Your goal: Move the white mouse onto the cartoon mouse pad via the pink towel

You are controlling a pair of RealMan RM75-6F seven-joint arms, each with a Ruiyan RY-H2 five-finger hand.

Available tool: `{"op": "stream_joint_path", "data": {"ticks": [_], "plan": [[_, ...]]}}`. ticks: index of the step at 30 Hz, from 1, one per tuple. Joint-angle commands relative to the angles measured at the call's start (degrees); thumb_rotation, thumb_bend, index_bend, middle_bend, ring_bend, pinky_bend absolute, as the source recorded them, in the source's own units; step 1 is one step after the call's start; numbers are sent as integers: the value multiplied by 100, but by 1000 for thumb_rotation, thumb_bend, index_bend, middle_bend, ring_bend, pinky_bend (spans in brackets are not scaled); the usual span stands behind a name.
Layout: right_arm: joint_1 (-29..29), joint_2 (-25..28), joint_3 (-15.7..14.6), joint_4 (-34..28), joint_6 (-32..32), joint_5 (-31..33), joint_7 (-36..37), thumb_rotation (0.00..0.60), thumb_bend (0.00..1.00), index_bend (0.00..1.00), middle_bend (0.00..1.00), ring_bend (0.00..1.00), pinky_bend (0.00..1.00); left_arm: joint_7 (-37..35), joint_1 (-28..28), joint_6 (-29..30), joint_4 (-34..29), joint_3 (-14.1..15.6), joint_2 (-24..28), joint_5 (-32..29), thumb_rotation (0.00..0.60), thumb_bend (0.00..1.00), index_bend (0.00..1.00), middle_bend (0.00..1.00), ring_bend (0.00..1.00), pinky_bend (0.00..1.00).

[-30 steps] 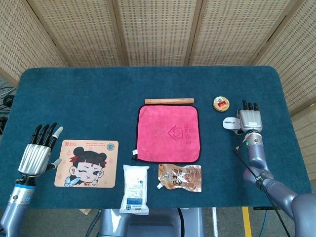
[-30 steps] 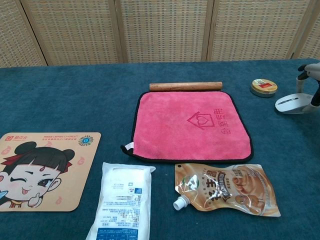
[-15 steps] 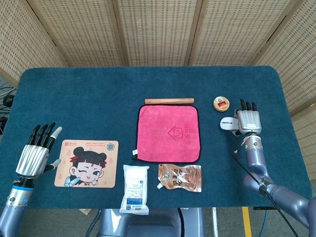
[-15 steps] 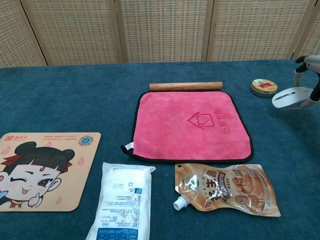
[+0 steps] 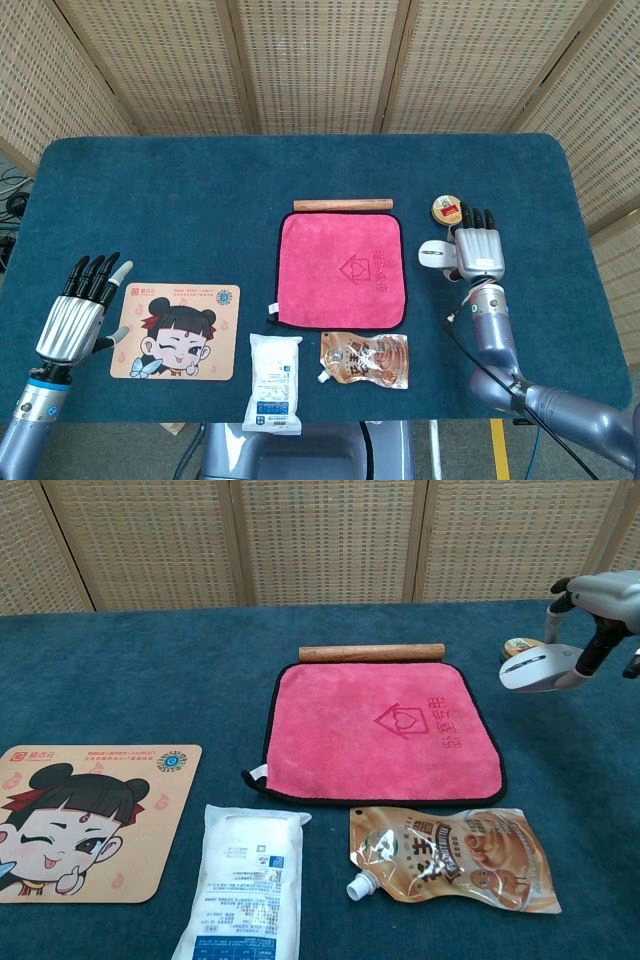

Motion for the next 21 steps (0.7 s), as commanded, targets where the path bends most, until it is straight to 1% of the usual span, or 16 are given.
{"op": "stream_joint_path", "data": {"ticks": [1,5,9,21], "plan": [[96,-99,45,-191,153,101,-149,600,362,582,14,0,0,-36,-1,1,6,4,8,12,600,33,0,0,0,0],[225,-245,87,-423,311,260,-341,600,360,584,14,0,0,-83,4,36,33,-7,17,32,600,33,0,0,0,0],[440,-522,95,-604,539,362,-662,600,362,587,15,0,0,-218,27,97,31,-14,63,51,600,34,0,0,0,0],[868,-1066,221,-744,852,535,-1045,600,362,592,16,0,0,-386,32,104,57,-7,108,83,600,32,0,0,0,0]]}}
